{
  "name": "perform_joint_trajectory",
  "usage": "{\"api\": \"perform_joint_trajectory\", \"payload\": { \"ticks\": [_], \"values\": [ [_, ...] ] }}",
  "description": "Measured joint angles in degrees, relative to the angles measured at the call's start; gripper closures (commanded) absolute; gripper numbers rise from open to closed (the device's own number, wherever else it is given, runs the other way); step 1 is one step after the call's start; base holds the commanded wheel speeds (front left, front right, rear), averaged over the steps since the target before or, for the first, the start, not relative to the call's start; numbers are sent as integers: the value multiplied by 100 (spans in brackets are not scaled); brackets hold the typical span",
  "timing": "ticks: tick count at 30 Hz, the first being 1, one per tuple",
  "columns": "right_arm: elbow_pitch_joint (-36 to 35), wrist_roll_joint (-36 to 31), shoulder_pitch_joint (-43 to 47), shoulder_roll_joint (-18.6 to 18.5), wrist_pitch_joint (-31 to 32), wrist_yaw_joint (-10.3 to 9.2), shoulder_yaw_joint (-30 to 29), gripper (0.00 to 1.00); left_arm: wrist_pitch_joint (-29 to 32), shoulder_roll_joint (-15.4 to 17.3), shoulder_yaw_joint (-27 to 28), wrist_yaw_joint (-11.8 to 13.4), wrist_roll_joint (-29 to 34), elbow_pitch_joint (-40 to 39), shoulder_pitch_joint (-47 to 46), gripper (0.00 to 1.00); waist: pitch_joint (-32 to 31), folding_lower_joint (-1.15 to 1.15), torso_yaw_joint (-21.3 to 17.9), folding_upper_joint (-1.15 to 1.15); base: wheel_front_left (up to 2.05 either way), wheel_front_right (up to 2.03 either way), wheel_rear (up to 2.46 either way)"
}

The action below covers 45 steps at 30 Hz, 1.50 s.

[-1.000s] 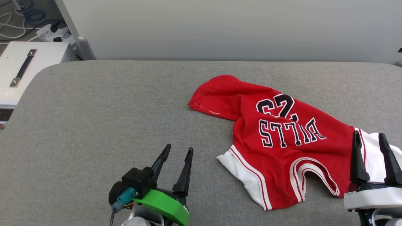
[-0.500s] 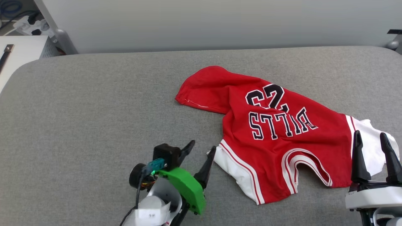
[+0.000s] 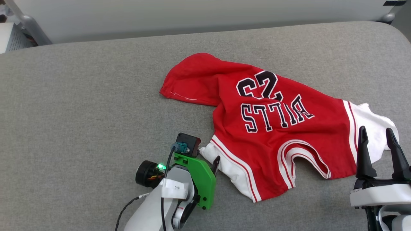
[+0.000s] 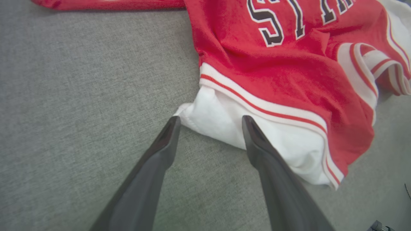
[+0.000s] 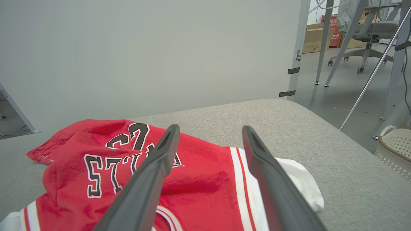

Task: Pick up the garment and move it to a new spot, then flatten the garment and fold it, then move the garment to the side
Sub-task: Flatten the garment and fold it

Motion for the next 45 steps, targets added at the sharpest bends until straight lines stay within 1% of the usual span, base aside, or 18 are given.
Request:
{"api": "perform_joint_trajectory", "payload": {
  "ticks": [4,9,10,11,12,15,18,22,25,28,34,38,42,45],
  "values": [
    [-8,0,-68,9,-1,0,14,0,5,23,-64,120,147,259,-179,0,131,0,-65,0,0,0,0],
    [-20,-26,-92,33,-1,0,45,0,244,46,-230,127,310,575,-438,0,281,0,-110,0,0,0,0],
    [-20,-31,-110,45,-1,0,54,0,324,44,-275,83,311,633,-503,15,306,0,-113,0,0,0,0],
    [-18,-37,-138,57,-1,0,62,0,363,43,-294,52,308,665,-549,69,326,0,-112,0,0,0,0],
    [-16,-46,-162,65,-1,0,69,0,361,42,-305,26,304,693,-583,100,335,0,-107,0,0,0,0],
    [-1,-71,-172,87,-1,0,92,0,276,31,-296,-19,227,780,-600,100,313,0,-74,0,0,0,0],
    [34,-96,-168,89,-1,0,93,0,55,10,-249,-34,78,804,-572,100,237,0,-29,0,0,0,0],
    [67,-120,-154,89,-1,0,93,0,-218,101,-73,1,-46,708,-366,100,92,0,52,0,0,0,0],
    [81,-120,-135,89,-1,0,73,0,-338,308,153,116,-135,386,-177,100,-27,0,138,0,0,0,0],
    [96,-120,-53,93,-1,0,74,0,-344,589,400,253,-246,-86,15,100,-143,0,265,0,0,0,0],
    [134,-119,-9,107,-1,0,146,0,-15,1232,847,578,-347,-1065,438,100,-279,0,535,0,0,0,0],
    [175,-121,-22,113,-1,0,230,0,252,1601,1024,737,-341,-1599,584,100,-280,0,634,0,0,0,0],
    [243,-122,-46,116,-1,0,282,0,530,1873,1003,857,-100,-1740,576,100,-211,0,591,0,0,0,0],
    [296,-121,-58,111,-1,0,293,0,740,1890,871,872,2,-1524,515,100,-127,0,488,0,0,0,0]
  ]
}}
